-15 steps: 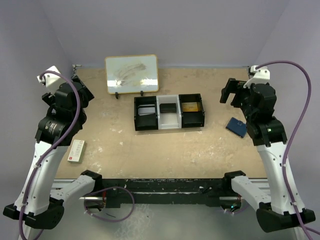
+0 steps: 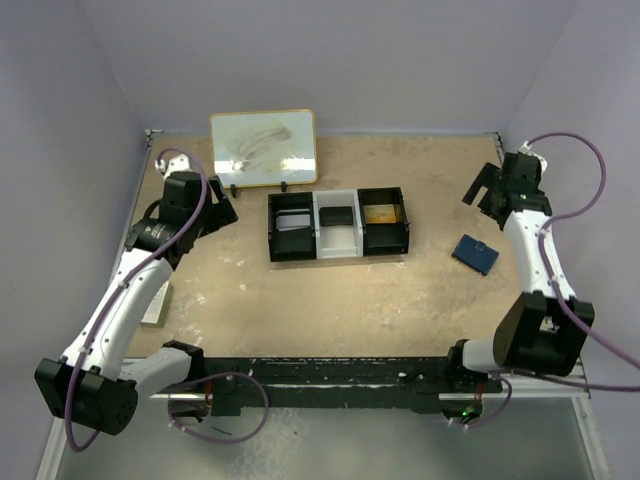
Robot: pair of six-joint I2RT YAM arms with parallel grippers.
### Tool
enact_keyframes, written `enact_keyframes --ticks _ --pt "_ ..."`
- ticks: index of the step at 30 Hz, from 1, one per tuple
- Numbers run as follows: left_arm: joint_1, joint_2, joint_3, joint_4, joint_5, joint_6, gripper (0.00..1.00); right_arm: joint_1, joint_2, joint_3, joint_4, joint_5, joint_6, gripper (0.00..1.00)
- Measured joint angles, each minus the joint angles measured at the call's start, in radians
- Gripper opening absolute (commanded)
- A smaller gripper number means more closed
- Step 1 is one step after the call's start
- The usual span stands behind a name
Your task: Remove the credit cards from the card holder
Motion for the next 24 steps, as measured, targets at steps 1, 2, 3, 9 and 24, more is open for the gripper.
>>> enact_keyframes --ticks 1,2,3,9,24 --pt "0.001 0.008 -0.027 0.010 0.040 -0.005 0.80 -0.021 0.038 0.000 0.003 0.010 0.010 1.00" --pt "0.003 0.014 -0.050 0.017 0.080 -0.008 0.80 -0.041 0.075 0.001 0.010 0.014 0.017 1.00" --pt "0.003 0.016 -0.072 0.024 0.115 -0.011 0.80 -0.058 0.111 0.000 0.016 0.017 0.023 1.00" --pt "0.010 0.006 -0.146 0.061 0.274 -0.023 0.80 -0.124 0.325 0.026 0.050 0.035 0.039 1.00" --pt "0.016 -0.140 -0.170 0.148 0.418 -0.032 0.79 -0.145 0.432 -0.136 0.291 -0.086 0.026 0.70"
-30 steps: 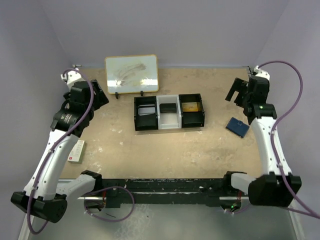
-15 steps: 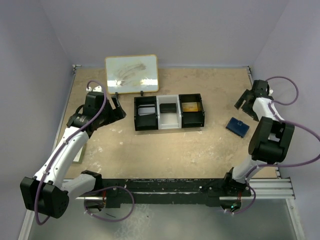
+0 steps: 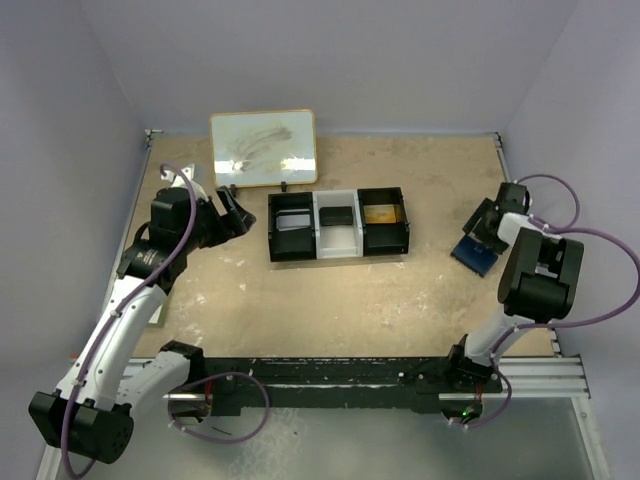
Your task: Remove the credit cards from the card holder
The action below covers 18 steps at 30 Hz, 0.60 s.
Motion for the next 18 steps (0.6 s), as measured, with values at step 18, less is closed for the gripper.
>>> enact_keyframes --ticks 18 --pt "0.005 -0.075 -0.011 0.042 0.011 -0.035 0.79 0.353 -0.671 -0.321 -0.175 -0.096 0.201 0.79"
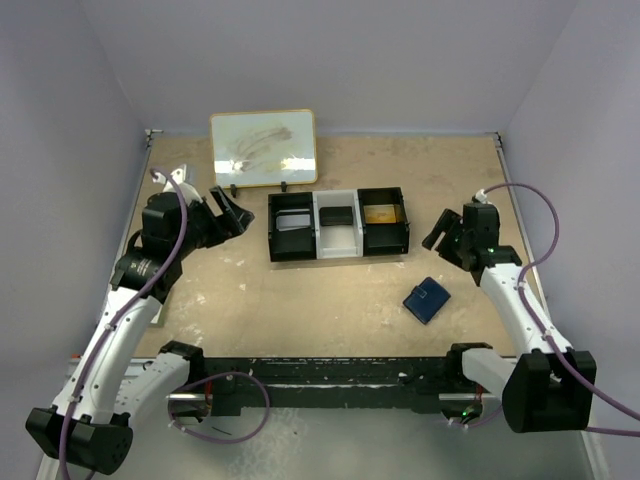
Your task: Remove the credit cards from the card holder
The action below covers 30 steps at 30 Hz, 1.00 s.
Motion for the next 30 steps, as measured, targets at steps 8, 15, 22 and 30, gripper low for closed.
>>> enact_keyframes --ticks 8,15,22,30 --pt "0.001 -0.017 -0.063 0.071 0.074 -0.061 0.75 0.000 0.003 0.049 -0.129 0.059 0.128 0.77" --pt "-0.007 -0.049 -0.197 0.160 0.160 -0.156 0.74 0.000 0.011 -0.090 -0.131 0.063 0.188 0.73" --pt "-0.046 -0.046 -0.246 0.185 0.195 -0.175 0.72 0.002 -0.026 -0.194 -0.047 -0.011 0.169 0.57" --pt "-0.236 0.050 -0.292 0.278 0.143 -0.227 0.70 0.094 -0.040 -0.280 0.158 -0.220 0.158 0.57"
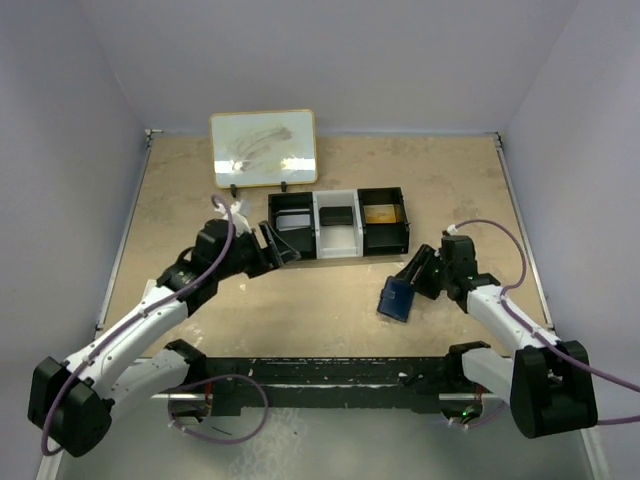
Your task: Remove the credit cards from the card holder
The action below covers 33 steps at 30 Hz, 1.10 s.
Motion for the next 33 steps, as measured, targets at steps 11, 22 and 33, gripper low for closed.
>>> enact_keyframes --ticks 11,22,33 --pt "-0.406 0.265 -0.008 0.200 -0.254 -0.134 0.66 0.187 0.001 0.038 -0.022 -0.124 -0.009 0.64" --pt "-0.527 0.518 0.024 0.381 -0.317 -0.200 0.63 0.186 -0.019 0.066 -0.150 -0.048 -0.013 0.51" --pt "-0.554 0.738 0.030 0.579 -0.272 -0.243 0.60 0.185 0.057 -0.101 0.084 -0.176 0.048 0.30"
